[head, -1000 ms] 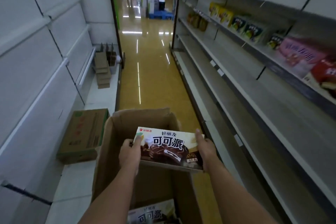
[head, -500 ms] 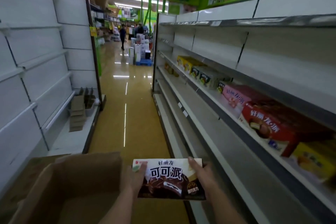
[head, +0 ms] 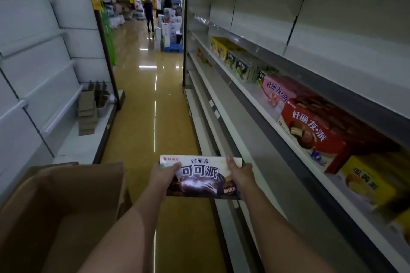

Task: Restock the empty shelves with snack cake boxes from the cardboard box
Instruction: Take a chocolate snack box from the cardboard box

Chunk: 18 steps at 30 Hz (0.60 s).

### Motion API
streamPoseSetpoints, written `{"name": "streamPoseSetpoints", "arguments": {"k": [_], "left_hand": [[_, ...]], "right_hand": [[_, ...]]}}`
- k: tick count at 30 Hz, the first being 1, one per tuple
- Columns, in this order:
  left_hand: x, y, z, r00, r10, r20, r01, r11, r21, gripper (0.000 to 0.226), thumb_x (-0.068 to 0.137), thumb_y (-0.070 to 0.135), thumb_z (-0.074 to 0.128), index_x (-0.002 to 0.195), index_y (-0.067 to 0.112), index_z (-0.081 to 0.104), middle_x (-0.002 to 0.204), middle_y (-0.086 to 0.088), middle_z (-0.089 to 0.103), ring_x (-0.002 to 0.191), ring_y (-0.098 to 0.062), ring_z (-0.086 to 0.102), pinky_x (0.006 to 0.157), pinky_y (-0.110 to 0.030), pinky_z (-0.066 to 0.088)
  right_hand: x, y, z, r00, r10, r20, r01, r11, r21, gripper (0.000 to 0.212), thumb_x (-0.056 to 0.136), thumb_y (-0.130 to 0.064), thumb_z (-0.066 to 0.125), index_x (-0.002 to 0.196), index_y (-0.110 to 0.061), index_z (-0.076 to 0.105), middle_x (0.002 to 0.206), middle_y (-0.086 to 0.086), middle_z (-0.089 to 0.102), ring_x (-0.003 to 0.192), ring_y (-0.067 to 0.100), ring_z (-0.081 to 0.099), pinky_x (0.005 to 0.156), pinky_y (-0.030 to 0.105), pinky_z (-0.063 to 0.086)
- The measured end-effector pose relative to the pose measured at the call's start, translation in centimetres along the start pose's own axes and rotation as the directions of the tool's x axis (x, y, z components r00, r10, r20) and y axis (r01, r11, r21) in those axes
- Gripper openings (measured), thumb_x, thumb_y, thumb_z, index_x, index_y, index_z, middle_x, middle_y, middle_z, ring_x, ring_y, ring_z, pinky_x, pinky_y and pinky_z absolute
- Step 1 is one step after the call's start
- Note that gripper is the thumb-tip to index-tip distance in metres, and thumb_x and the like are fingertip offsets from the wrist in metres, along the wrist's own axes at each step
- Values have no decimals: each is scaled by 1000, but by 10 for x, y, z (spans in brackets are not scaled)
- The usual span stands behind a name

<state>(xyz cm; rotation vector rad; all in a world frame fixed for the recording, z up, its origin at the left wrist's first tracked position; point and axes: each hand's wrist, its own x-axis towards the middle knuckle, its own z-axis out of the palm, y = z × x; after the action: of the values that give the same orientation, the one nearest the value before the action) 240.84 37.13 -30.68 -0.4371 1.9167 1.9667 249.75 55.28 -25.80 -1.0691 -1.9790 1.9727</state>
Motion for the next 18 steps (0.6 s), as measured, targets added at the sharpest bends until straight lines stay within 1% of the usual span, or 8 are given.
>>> {"name": "streamPoseSetpoints", "arguments": {"k": [2, 4, 5, 7, 9, 11, 16, 18], "left_hand": [[15, 9, 4, 1000, 1, -18, -1, 1000, -21, 38, 82, 14, 73, 113, 3, 54, 102, -17, 67, 81, -31, 67, 60, -36, 54], [36, 22, 9, 1000, 5, -22, -6, 999, -54, 37, 83, 12, 72, 114, 4, 54, 97, -14, 67, 76, -28, 66, 58, -35, 53], [49, 30, 12, 1000, 14, -17, -15, 998, -66, 38, 83, 11, 72, 116, 3, 54, 98, -14, 67, 74, -26, 65, 55, -33, 53], [72, 46, 15, 999, 51, -16, -52, 996, -79, 42, 83, 11, 72, 119, 2, 53, 105, -15, 67, 77, -25, 66, 56, -33, 53], [94, 65, 17, 997, 70, -24, -72, 993, -93, 44, 82, 11, 72, 120, 4, 51, 110, -16, 66, 84, -28, 67, 64, -37, 56], [117, 79, 16, 997, 78, -26, -80, 990, -115, 44, 84, 11, 71, 120, 5, 47, 109, -14, 65, 85, -29, 67, 67, -39, 57], [170, 97, 11, 996, 78, -30, -81, 990, -117, 33, 88, 14, 66, 114, 11, 45, 89, -3, 60, 70, -17, 60, 53, -27, 46], [190, 103, 9, 997, 65, -32, -68, 992, -106, 34, 88, 16, 66, 114, 10, 46, 95, -5, 62, 71, -17, 60, 54, -28, 46]], "right_hand": [[18, -9, 7, 1000, 10, 11, -10, 1000, 8, 31, 91, -29, 63, 74, -17, 40, 74, 5, 55, 79, 29, 63, 85, 51, 54], [37, -23, 17, 999, 24, 37, -24, 1000, 9, 27, 93, -23, 60, 79, -11, 41, 77, 6, 54, 73, 27, 62, 76, 46, 56], [50, -30, 22, 998, 26, 50, -27, 1000, 13, 24, 94, -22, 60, 88, -5, 43, 83, 8, 55, 73, 25, 61, 67, 40, 57], [74, -43, 32, 998, -4, 62, 5, 1000, -3, 36, 94, -24, 60, 115, -1, 42, 102, 13, 59, 79, 24, 61, 54, 29, 54], [101, -56, 46, 998, -42, 56, 46, 996, -72, 49, 92, -33, 61, 127, -4, 43, 118, 14, 61, 86, 25, 63, 64, 32, 55], [129, -66, 62, 996, -54, 68, 62, 992, -114, 50, 90, -37, 63, 127, -7, 49, 118, 15, 63, 87, 26, 65, 74, 36, 55], [193, -82, 106, 995, -71, 71, 84, 976, -199, 43, 90, -39, 61, 122, -11, 54, 114, 12, 64, 94, 27, 65, 87, 43, 54], [216, -83, 124, 996, -67, 64, 80, 973, -216, 40, 88, -44, 62, 115, -14, 56, 111, 10, 65, 94, 27, 65, 89, 46, 54]]}}
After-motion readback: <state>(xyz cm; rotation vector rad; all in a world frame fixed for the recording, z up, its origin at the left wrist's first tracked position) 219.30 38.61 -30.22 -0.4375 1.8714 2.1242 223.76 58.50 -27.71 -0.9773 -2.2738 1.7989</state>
